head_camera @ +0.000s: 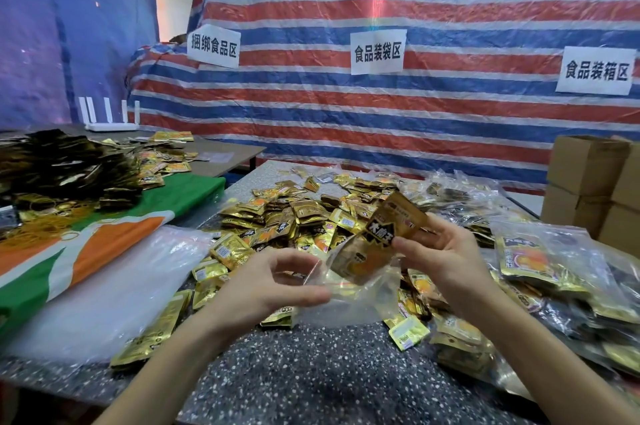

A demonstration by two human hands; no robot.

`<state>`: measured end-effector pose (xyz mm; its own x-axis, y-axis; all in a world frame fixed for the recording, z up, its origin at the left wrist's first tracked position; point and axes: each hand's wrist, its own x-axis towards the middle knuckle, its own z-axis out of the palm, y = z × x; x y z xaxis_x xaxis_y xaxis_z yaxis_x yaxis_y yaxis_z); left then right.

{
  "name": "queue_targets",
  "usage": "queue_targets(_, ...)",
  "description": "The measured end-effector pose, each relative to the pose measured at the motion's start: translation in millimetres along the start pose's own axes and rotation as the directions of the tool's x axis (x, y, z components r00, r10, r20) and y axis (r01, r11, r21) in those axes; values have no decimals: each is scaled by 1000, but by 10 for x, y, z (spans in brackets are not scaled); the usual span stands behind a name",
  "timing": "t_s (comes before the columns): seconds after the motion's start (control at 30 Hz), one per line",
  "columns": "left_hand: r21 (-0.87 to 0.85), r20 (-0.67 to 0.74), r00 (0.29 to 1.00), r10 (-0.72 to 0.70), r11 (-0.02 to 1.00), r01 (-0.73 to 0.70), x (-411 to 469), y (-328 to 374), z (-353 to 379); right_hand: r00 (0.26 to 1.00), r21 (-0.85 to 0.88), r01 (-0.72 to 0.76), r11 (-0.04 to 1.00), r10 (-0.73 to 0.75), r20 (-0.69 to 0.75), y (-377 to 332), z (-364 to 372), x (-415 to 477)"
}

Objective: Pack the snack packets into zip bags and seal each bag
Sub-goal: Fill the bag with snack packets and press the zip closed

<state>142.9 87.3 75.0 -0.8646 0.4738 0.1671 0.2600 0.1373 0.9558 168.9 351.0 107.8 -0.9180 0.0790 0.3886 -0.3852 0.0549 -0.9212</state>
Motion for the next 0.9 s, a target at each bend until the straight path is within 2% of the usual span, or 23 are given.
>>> queue_targets(0.03,76,-20,999,28,997,-27,-5,-6,13,1000,-15,3,1000,-3,-10,-20,-6,6)
queue_targets(0.13,153,-142,983,116,984,-94,22,17,65,1000,-60,9,998,-9,-9,-63,-26,17)
queue_targets(0.23,267,-285,934,217,953,-140,74,40,81,1000,-155,6,988,-3,21,-121,-52,21)
queue_targets(0.33,357,-313,908,279,920,-159,99,81,72,996,-190,-32,981,47,74,-197,-78,20)
queue_targets(0.4,324,-332,906,263,934,-153,121,101,54,998,-193,-40,980,51,49,-240,-104,30)
queue_targets(0.53,8,-354,930,99,995,-103,152,191,25,999,-133,-8,991,1,-51,-306,-126,47)
queue_targets(0.6,-35,-357,931,72,995,-90,171,228,30,994,-169,33,985,-49,-93,-322,-101,40)
queue_targets(0.7,-19,-393,914,105,992,-122,200,269,33,984,-136,71,988,-91,-153,-317,-64,43)
queue_targets(0.77,50,-407,899,163,986,-156,212,288,33,974,-108,98,989,-117,-192,-308,-63,70)
queue_targets(0.9,192,-378,885,273,958,-214,219,288,38,973,-202,104,974,-142,-183,-193,-120,144)
